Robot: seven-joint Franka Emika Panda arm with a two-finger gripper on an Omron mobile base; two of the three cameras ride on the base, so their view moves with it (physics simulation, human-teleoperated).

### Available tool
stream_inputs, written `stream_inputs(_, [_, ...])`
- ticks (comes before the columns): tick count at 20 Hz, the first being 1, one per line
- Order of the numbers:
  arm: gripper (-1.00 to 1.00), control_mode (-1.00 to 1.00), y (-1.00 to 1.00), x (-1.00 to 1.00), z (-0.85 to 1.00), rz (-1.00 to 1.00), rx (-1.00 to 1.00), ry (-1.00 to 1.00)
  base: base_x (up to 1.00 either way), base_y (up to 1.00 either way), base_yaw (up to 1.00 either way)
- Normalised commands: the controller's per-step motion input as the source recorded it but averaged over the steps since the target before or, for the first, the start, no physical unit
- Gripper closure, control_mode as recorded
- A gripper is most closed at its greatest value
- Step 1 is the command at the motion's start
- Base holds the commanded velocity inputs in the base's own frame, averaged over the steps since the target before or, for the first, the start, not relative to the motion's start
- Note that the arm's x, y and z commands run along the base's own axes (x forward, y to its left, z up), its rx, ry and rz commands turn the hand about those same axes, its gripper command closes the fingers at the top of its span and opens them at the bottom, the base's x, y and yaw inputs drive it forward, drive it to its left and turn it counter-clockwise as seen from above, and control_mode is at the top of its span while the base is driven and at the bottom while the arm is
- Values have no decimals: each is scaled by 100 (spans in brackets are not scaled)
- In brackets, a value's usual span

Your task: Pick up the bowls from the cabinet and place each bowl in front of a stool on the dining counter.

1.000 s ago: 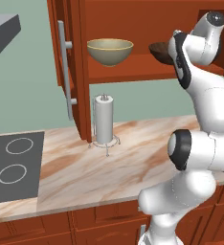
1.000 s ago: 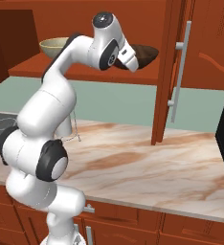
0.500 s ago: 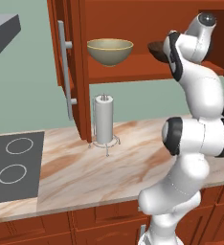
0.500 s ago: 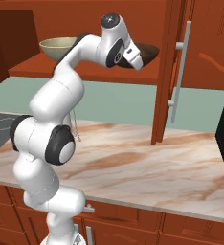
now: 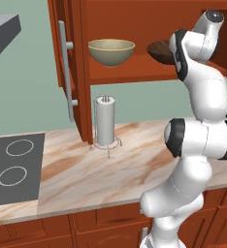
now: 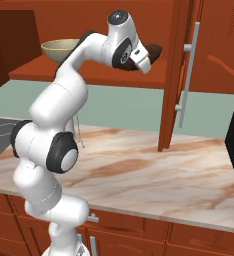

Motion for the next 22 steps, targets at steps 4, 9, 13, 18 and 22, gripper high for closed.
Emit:
stream_inputs(4, [100, -100, 33, -99, -56, 1, 0, 0, 0, 0, 0])
stream_inputs(9, [100, -100, 61, -100, -49, 6, 0, 0, 0, 0, 0])
stream_inputs(13, [100, -100, 29, -100, -15, 5, 0, 0, 0, 0, 0])
stream_inputs(18, [100, -100, 4, -100, 0, 5, 0, -8, 0, 0, 0])
stream_inputs(22, [100, -100, 0, -100, 3, 1, 0, -17, 0, 0, 0])
